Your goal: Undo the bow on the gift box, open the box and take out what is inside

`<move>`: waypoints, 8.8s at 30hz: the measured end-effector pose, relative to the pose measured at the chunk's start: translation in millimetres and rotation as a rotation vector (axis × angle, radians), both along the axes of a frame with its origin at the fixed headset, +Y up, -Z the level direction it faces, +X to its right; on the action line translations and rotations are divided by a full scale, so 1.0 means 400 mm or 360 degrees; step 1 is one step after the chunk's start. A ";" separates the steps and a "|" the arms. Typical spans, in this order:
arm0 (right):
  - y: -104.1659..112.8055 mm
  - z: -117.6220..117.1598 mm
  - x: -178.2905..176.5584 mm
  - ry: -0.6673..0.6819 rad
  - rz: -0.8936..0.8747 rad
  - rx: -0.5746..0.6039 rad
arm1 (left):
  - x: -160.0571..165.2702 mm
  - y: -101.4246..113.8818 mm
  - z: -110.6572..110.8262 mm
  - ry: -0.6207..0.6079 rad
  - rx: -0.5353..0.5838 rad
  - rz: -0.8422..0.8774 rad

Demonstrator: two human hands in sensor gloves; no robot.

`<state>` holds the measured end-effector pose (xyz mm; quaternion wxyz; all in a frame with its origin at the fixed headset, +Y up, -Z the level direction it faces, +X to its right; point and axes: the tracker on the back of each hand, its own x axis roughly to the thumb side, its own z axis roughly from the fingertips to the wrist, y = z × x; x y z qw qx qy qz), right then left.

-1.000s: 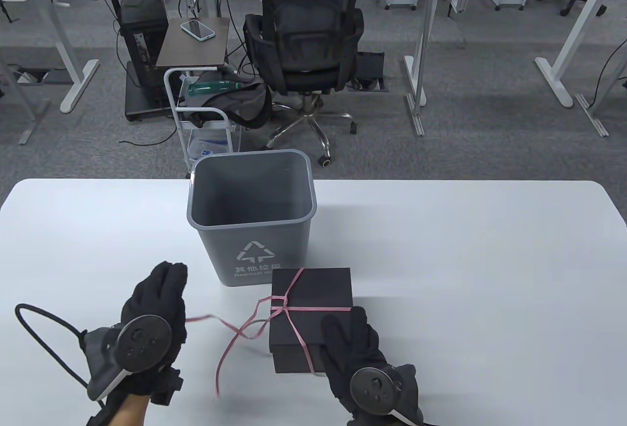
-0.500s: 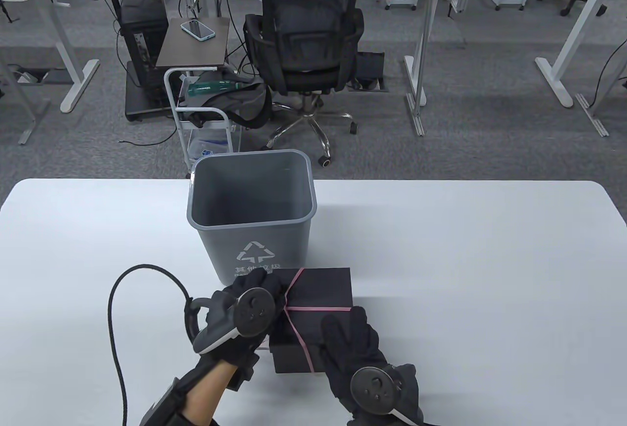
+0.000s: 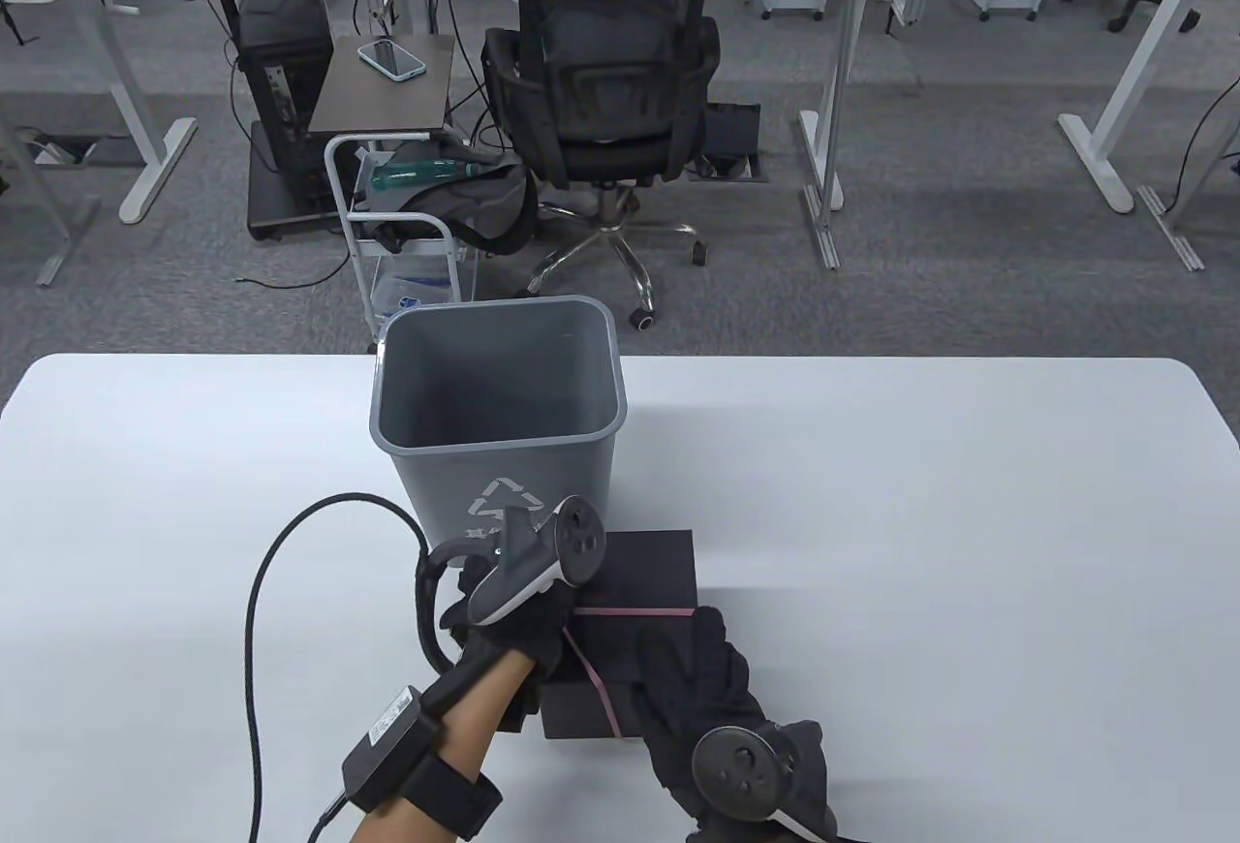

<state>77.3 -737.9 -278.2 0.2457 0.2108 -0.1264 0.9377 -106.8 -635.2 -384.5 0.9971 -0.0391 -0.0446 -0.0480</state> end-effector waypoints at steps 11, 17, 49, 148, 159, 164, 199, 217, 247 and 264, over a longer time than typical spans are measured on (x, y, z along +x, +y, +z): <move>-0.001 0.001 -0.002 -0.0011 0.0017 0.0008 | -0.059 0.013 0.005 -0.0068 0.0002 0.0440; -0.002 0.001 -0.003 -0.0010 0.0017 0.0003 | -0.085 0.016 0.000 -0.0019 0.0042 0.0740; -0.001 0.001 -0.005 -0.0015 0.0025 0.0003 | -0.367 0.134 0.060 -0.0330 -0.0315 0.2089; 0.029 0.019 -0.012 0.0067 0.0145 0.0044 | 0.126 0.044 -0.045 -0.0603 0.1103 -0.0692; 0.027 0.017 -0.008 0.0076 0.0121 0.0025 | 0.098 0.068 0.024 -0.0628 0.1126 -0.0692; 0.026 0.013 -0.005 0.0083 0.0116 0.0032 | -0.028 0.101 0.103 -0.0436 0.0590 -0.0377; 0.026 -0.006 0.012 0.0023 0.0045 0.0050 | -0.219 -0.384 0.048 -0.0650 -0.0666 -0.0076; 0.022 -0.002 0.015 0.0015 0.0043 0.0063 | -0.212 -0.343 0.007 -0.0482 -0.0090 0.0011; 0.017 0.018 -0.001 -0.0034 0.0170 0.0209 | -0.505 -0.337 -0.024 0.0121 -0.0294 -0.0057; 0.021 0.015 0.000 -0.0031 0.0146 0.0174 | -0.496 -0.218 0.019 0.0452 0.0319 -0.0328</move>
